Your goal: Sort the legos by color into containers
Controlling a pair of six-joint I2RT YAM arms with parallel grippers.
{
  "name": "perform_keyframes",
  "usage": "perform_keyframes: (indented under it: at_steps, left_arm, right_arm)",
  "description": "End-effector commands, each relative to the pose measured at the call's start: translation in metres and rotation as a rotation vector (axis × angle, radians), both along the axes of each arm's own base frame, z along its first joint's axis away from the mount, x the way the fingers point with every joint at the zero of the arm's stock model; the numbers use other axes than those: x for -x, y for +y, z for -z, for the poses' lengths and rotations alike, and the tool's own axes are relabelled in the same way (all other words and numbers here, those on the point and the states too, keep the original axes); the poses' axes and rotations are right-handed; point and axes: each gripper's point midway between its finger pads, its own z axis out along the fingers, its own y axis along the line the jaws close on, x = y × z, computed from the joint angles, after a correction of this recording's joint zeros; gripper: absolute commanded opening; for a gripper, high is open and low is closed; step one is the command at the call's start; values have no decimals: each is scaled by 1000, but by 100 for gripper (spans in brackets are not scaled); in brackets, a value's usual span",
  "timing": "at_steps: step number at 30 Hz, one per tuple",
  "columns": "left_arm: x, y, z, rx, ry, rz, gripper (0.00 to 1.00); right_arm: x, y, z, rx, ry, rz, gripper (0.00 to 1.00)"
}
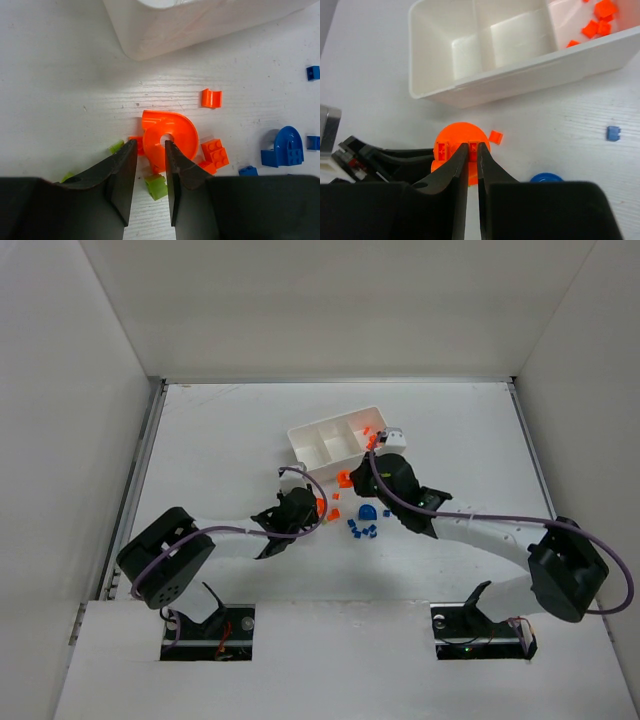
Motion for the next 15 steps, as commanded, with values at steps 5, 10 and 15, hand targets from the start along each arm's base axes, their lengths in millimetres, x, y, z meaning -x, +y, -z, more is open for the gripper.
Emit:
perform_keyframes:
  at_steps: [5, 10, 15]
  left_arm:
    - [-12, -9, -9, 31, -30, -12, 24]
    - [-13, -5, -7, 26, -28, -23, 24]
    - [-17, -5, -9, 30, -33, -30, 24]
  right_arm:
    - [-81, -49, -63, 37, -150, 176, 12]
    - [-125, -66, -64, 50, -146, 212, 12]
    - [-154, -71, -47, 70, -116, 239, 13]
